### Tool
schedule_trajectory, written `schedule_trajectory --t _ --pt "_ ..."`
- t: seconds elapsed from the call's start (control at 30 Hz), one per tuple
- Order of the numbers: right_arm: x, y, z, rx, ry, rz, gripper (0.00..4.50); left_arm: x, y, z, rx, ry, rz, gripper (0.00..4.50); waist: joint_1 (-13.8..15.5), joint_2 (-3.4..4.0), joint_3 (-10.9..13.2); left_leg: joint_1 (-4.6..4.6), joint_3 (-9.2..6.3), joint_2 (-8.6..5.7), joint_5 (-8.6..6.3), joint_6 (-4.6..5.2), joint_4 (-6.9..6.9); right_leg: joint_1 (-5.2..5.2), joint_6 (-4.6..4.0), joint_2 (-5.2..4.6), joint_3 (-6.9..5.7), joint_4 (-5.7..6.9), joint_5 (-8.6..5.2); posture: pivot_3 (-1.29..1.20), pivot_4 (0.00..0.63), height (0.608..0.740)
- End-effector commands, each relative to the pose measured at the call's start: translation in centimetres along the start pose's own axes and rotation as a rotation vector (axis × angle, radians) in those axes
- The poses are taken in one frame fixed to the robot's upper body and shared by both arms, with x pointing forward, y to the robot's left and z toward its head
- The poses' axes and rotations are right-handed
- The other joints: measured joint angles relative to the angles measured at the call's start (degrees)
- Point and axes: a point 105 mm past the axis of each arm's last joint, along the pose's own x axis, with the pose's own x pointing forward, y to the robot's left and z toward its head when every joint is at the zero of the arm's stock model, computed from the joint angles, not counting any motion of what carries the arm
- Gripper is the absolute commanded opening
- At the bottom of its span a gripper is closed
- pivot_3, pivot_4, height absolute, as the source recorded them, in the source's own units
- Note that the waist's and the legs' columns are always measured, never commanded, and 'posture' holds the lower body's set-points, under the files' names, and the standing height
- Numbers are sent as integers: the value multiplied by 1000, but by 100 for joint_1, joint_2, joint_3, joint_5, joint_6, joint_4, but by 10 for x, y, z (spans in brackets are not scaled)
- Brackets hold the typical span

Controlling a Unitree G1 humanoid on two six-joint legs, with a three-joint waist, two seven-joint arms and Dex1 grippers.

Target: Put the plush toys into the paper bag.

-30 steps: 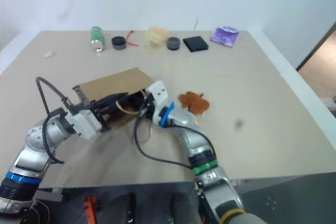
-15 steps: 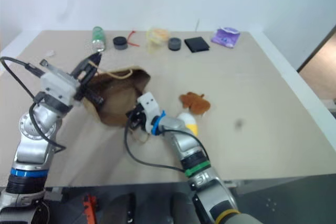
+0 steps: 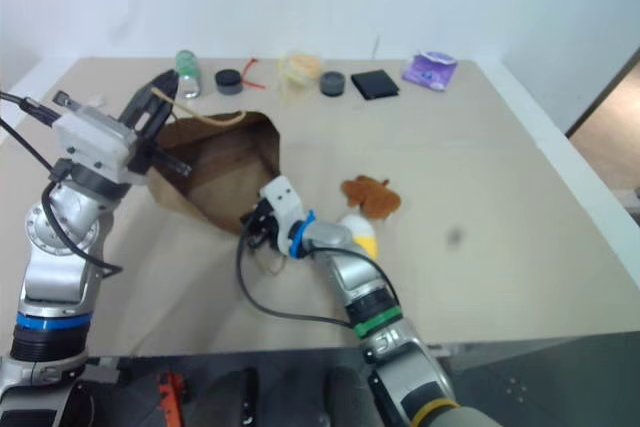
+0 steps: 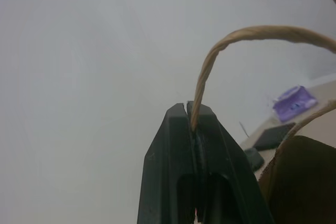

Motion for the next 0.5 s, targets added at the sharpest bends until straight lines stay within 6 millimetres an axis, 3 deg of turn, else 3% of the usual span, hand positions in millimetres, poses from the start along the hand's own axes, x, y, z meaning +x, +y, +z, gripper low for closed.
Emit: schedule_trajectory --t 0.03,0.23,0.33,0.43,0.5 --pt "-2 1 5 -18 -21 6 15 6 7 21 33 -81 25 0 -3 0 0 0 0 0 0 0 0 0 0 0 0 -1 0 0 150 740" --pt "-9 2 41 -63 -192 14 15 -7 -12 3 -2 -12 -38 0 -5 0 1 -3 0 1 0 0 -5 -6 -1 2 0 -2 -1 0 150 740" --pt "-25 6 72 -93 -307 61 15 -12 -21 -3 -10 14 -68 0 -5 1 1 -7 0 1 0 0 -5 -9 -1 2 0 -2 -1 0 150 740" --pt "-55 12 113 -110 -435 130 1496 -17 -28 -8 -19 32 -85 0 -4 1 2 -8 0 1 0 0 -5 -9 -1 1 1 -2 -1 0 150 740" --pt "-76 14 129 -130 -471 157 2379 -18 -29 -8 -21 34 -87 0 0 1 1 -13 0 1 -1 -1 -5 -13 -1 0 1 -2 -2 0 150 740"
